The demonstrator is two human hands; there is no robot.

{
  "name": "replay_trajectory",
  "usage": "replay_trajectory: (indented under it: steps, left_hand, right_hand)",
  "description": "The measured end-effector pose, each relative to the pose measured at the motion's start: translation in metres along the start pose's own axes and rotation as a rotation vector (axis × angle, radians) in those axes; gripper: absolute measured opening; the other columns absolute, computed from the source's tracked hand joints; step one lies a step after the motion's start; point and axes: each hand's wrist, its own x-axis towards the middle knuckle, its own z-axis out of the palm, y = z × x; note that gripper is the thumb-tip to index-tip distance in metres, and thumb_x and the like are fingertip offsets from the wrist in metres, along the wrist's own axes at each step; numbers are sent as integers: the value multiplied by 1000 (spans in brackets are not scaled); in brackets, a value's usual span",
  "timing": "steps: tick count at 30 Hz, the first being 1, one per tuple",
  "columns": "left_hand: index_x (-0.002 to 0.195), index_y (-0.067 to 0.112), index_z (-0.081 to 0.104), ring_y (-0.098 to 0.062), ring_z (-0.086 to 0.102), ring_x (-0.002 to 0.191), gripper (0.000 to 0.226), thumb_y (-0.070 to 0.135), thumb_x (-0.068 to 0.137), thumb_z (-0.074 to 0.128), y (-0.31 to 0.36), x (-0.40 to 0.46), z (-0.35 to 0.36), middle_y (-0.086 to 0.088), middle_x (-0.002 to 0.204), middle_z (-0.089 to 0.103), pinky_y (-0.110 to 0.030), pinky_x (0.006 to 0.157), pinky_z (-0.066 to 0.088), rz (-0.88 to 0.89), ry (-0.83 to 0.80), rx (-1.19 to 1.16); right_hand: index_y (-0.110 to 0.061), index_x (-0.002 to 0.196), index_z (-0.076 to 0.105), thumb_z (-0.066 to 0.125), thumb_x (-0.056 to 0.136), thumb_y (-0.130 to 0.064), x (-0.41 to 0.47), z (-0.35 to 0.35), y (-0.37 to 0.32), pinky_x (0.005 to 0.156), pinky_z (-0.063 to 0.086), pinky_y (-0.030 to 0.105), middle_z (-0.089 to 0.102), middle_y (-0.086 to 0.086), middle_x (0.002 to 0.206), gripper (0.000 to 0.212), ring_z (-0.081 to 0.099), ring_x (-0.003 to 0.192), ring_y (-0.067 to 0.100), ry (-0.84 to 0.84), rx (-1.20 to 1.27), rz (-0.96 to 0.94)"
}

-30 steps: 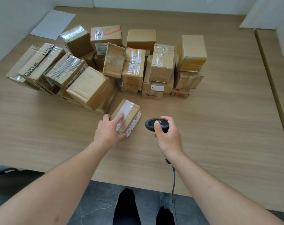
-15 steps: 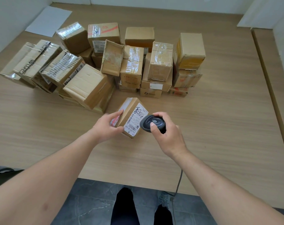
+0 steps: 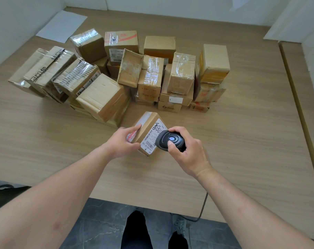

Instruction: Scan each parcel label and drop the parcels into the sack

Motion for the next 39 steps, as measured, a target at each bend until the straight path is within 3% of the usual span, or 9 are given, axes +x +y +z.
replay_trajectory:
  steps: [7,11,14,21,25,28,31,37,39]
  left_hand:
    - [146,65,43,-16,58,113,63,47,94,73,10,-13,10,3,138,50,-36,100,45,42,20,12]
    - [150,60,43,-16,50,137,59,42,100,67,31,-35,9,8,152,52,-33,107,41,120,63,-74]
    - [151,58,44,-12,47,141,57,40,101,66,44,-61,8,12,155,52,-29,108,39,168,131,-127]
    - [151,58,43,-10,51,134,55,43,102,65,51,-135,-2,11,150,53,-31,108,43,184,353,-263]
    - [145,67,42,-12,53,136,55,47,100,66,41,-181,-17,14,149,56,-42,116,45,195,457,-302]
    - [151,54,45,-4,58,130,56,35,103,66,27,-214,-33,19,143,58,-35,112,49,235,521,-367]
    - [154,47,44,-2,60,129,57,28,105,64,3,-248,-50,13,146,60,-33,109,53,270,532,-437]
    - [152,58,42,2,59,124,56,36,105,62,-78,-318,-73,16,146,57,-28,110,48,169,630,-400]
    - [153,55,42,11,59,115,56,34,105,62,-107,-343,-79,20,141,58,-23,109,45,143,657,-397]
  right_hand:
    - [-46,124,58,61,96,-53,-9,7,4,83,59,40,71,-31,102,30,69,93,1,118,162,80]
    - [-46,120,60,66,100,-46,-13,6,-8,90,60,42,73,-25,101,21,68,97,-4,206,293,132]
    - [-48,117,60,61,89,-61,-19,1,-21,93,61,48,73,-25,103,32,72,99,6,238,383,132]
    - [-46,123,58,64,99,-53,-44,-12,-56,91,63,50,71,-27,105,25,72,103,9,131,372,-50]
    - [-48,122,56,62,99,-57,-61,-5,-90,91,64,50,67,-42,102,25,72,103,10,58,343,-152]
    - [-42,125,57,64,105,-48,-78,9,-121,90,64,49,69,-29,99,23,72,100,8,16,345,-207]
    - [-43,126,56,63,105,-47,-96,33,-151,89,64,50,69,-32,99,22,72,101,8,-34,327,-261]
    - [-40,125,57,64,107,-41,-150,105,-196,80,63,40,67,-26,102,20,67,95,-7,-107,296,-311]
    - [-41,125,57,64,106,-43,-172,134,-208,83,64,41,67,-26,104,20,69,97,-3,-142,290,-310]
